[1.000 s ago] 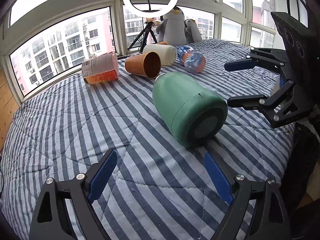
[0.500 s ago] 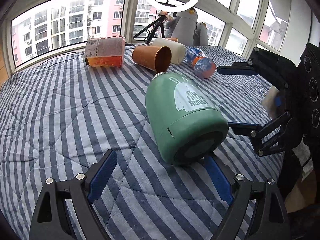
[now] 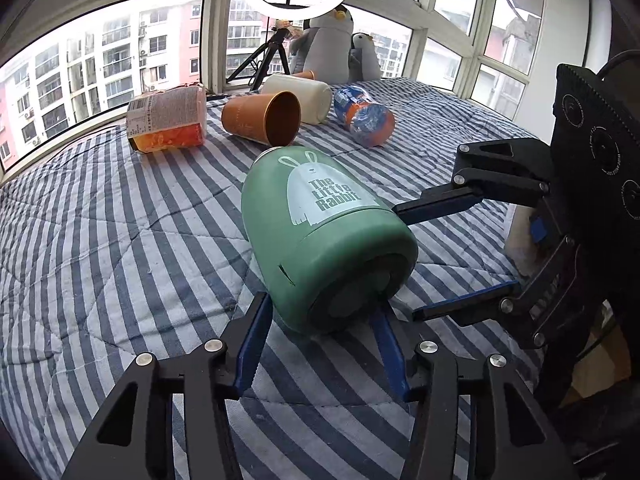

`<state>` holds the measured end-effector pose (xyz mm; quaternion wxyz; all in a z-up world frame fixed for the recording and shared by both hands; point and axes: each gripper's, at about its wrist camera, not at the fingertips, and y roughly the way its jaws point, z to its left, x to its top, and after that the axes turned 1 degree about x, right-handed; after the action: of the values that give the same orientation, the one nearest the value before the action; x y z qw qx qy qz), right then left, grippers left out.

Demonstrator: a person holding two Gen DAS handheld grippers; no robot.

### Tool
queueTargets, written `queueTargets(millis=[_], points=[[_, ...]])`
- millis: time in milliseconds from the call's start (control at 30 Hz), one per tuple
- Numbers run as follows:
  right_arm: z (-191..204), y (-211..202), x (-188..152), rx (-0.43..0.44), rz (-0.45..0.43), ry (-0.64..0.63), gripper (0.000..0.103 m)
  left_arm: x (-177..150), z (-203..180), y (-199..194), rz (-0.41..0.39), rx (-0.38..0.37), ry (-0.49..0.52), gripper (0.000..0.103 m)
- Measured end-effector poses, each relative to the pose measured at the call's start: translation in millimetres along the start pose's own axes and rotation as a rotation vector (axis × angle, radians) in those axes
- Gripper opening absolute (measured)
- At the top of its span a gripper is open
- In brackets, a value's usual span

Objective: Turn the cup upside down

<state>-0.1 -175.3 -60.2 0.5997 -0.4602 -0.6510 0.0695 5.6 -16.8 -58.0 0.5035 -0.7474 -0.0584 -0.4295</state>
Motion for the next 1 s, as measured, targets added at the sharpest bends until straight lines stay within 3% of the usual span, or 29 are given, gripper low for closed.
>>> queueTargets(millis=[67, 200, 433, 667, 1000], points=[[-4.4, -0.4, 0.9, -0.006, -0.010, 0.035, 0.039, -0.1, 0.8, 0.3, 0.004, -0.003, -0.002, 0.053], [-19.7, 0.8, -0.5, 0.018, -0.027, 0.134, 0.034, 2.2, 2.4, 1.5, 0.002, -0.004, -0.008, 0.051], [-34.1, 0.3, 1.9, 0.012, -0.053, 0.225, 0.034, 11.1, 6.3, 0.6, -0.009, -0.021, -0.043, 0.051], [-62.9, -7.5, 16.8, -0.027, -0.080, 0.306, 0.034, 45.0, 5.4, -0.6, -0.023, -0.033, -0.038, 0.051], [-119.8, -1.8, 30.4, 0.027, -0.108, 0.485, 0.034, 88.5, 33.4, 3.3, -0.047, -0.073, -0.132, 0.051]])
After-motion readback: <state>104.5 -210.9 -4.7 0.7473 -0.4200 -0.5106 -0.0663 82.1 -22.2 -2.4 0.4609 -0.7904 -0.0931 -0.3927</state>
